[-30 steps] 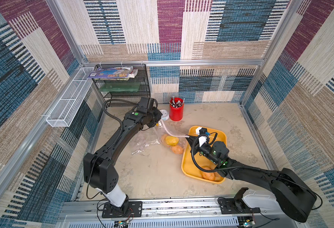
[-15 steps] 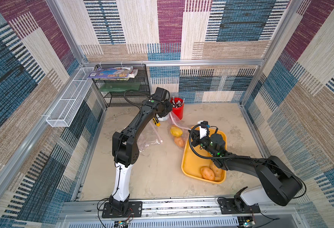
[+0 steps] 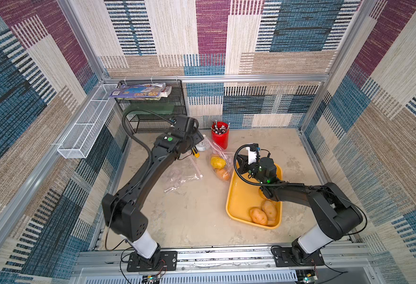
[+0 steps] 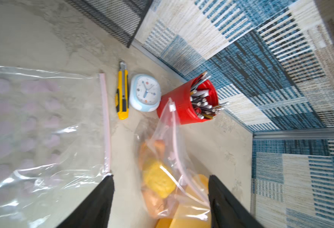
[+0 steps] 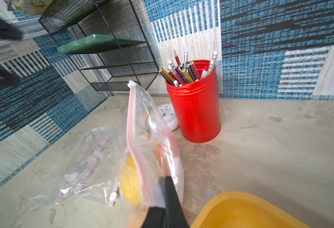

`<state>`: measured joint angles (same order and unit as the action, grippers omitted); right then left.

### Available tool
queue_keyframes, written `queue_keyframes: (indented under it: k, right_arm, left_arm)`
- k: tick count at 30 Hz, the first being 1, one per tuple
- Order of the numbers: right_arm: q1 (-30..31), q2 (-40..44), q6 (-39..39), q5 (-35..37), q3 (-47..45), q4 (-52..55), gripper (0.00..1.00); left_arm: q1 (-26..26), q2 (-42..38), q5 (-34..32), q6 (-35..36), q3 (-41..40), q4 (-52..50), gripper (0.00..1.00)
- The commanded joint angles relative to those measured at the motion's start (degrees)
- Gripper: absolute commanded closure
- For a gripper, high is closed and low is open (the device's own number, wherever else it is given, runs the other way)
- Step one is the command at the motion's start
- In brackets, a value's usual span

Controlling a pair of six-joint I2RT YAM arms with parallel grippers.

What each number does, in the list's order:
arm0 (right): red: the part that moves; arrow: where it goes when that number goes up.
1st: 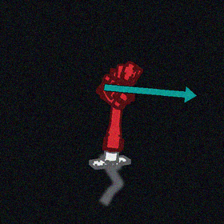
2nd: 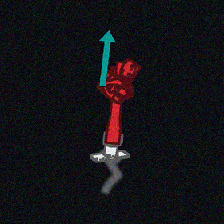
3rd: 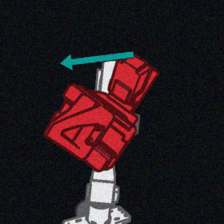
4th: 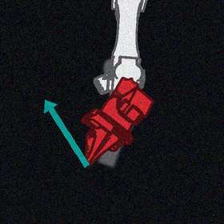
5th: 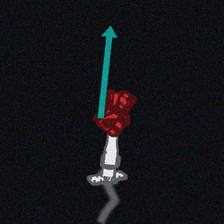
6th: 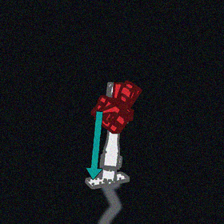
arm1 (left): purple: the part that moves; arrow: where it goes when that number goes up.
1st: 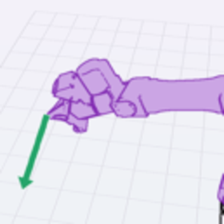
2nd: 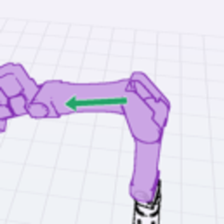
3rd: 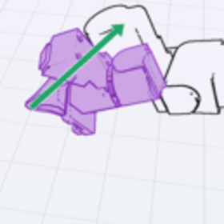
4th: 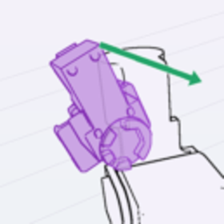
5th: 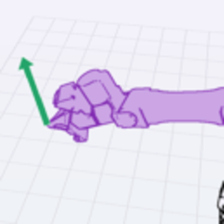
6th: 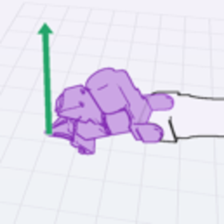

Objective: Put the potatoes into a zipper bag and zip it
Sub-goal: Place the zipper food storage bag at the center of the board, then pick up the zipper food storage bag at the center of the board.

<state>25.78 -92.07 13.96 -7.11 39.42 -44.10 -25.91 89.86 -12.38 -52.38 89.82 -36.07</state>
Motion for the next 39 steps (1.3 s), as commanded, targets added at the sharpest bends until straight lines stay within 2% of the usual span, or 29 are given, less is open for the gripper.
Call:
queue_keyframes:
  k: [1, 2, 3, 4, 7, 11, 17, 20, 23, 27, 31, 34, 36, 39]
  right_arm:
    - [-0.8, -0.2, 1.0, -1.3, 0.8, 1.4, 0.77]
    - [-0.9, 0.5, 1.0, -1.4, 0.6, 1.7, 0.69]
    - [-1.0, 1.5, 0.9, -1.3, 0.3, 2.0, 0.55]
    - [-0.9, 2.9, 0.8, -1.1, 0.1, 2.7, 0.46]
    - [-0.8, 7.1, 0.6, 0.6, 0.8, 7.0, 0.33]
    - [-0.6, 13.1, 0.5, 4.3, 2.7, 15.7, 0.26]
    - [1.2, 23.6, 2.2, 7.9, -0.4, 21.2, 0.19]
    - [6.1, 29.0, 1.3, 10.2, -2.1, 23.1, 0.16]
    - [14.4, 31.7, 2.3, 14.7, -1.7, 25.5, 0.15]
    - [26.2, 28.3, 6.1, 18.5, -0.9, 23.6, 0.16]
    - [32.3, 17.5, 9.3, 21.2, 2.6, 20.8, 0.20]
    - [31.3, 7.2, 12.5, 20.2, 8.0, 21.7, 0.20]
    - [28.6, 0.3, 14.7, 16.0, 11.8, 21.7, 0.20]
    - [23.9, -9.9, 18.1, 7.5, 18.5, 22.9, 0.20]
  left_arm:
    - [0.1, -7.2, -8.0, -1.8, -12.4, 9.5, 0.24]
    - [0.1, -8.9, -9.2, -2.1, -15.4, 10.3, 0.23]
    - [0.2, -10.2, -10.2, -1.9, -17.7, 10.6, 0.21]
    - [0.2, -10.6, -10.7, -1.0, -18.6, 9.9, 0.20]
    - [0.3, -8.1, -11.8, 1.1, -16.6, 3.9, 0.20]
    - [0.4, -1.2, -11.2, 5.0, -11.5, 0.0, 0.18]
    - [1.2, 17.6, -9.1, 8.8, 9.8, -14.1, 0.20]
    - [2.0, 24.0, -7.5, 8.5, 16.2, -18.0, 0.23]
    - [3.6, 24.7, -5.6, 7.8, 15.5, -18.0, 0.23]
    - [5.9, 17.8, -4.8, 7.4, 8.4, -16.0, 0.23]
    - [8.0, 3.2, -6.5, 6.9, -5.7, -11.2, 0.22]
    - [8.9, -11.0, -9.9, 5.7, -18.4, -7.9, 0.20]
    - [9.1, -21.1, -11.6, 5.1, -27.0, -5.5, 0.18]
    - [9.8, -32.8, -13.5, 5.2, -35.6, -4.8, 0.17]
